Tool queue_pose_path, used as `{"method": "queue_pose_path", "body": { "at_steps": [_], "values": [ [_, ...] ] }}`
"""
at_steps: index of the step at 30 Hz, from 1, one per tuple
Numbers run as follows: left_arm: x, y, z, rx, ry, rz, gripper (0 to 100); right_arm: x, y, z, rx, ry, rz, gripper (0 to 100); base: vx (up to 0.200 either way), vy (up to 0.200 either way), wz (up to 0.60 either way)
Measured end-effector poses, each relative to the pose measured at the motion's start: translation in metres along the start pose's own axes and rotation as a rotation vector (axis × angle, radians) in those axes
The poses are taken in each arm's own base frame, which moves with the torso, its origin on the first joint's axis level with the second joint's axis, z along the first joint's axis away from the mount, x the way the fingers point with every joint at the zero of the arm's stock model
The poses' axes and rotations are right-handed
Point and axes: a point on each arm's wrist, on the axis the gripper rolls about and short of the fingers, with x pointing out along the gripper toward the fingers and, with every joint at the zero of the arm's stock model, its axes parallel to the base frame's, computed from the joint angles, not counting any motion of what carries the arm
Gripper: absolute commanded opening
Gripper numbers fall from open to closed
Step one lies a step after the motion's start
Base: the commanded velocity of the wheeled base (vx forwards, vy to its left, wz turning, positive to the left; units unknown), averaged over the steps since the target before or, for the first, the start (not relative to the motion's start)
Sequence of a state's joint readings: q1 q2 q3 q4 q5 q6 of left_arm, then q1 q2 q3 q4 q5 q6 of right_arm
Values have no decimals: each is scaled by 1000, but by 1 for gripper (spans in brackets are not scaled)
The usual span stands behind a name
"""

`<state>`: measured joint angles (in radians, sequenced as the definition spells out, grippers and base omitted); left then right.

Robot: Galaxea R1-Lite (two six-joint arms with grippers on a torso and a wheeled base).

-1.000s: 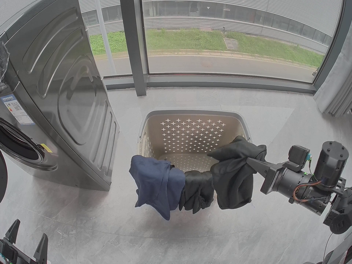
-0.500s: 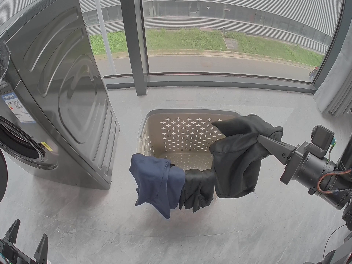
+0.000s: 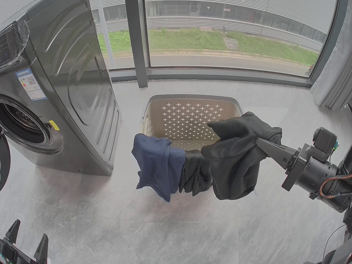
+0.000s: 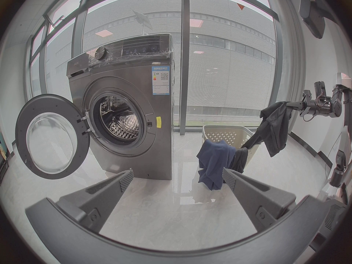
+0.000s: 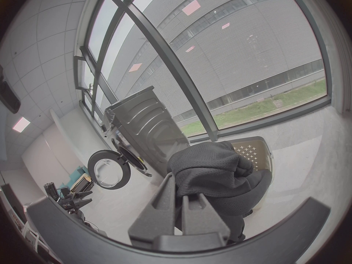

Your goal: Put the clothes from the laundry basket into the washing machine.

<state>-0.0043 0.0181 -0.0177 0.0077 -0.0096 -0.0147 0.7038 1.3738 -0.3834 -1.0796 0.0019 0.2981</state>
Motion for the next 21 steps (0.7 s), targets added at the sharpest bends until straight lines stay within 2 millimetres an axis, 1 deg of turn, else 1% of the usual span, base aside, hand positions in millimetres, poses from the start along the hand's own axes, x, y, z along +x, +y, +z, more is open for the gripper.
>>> {"method": "queue_pose_path", "body": {
  "at_steps": [5, 21],
  "values": [
    [0, 0, 0, -1, 0, 0, 100, -2, 1, -3, -11, 0, 31, 0, 0, 200, 0],
    [0, 0, 0, -2, 0, -2, 100, -3, 1, -6, -13, 13, 35, 0, 0, 200, 0]
  ]
}}
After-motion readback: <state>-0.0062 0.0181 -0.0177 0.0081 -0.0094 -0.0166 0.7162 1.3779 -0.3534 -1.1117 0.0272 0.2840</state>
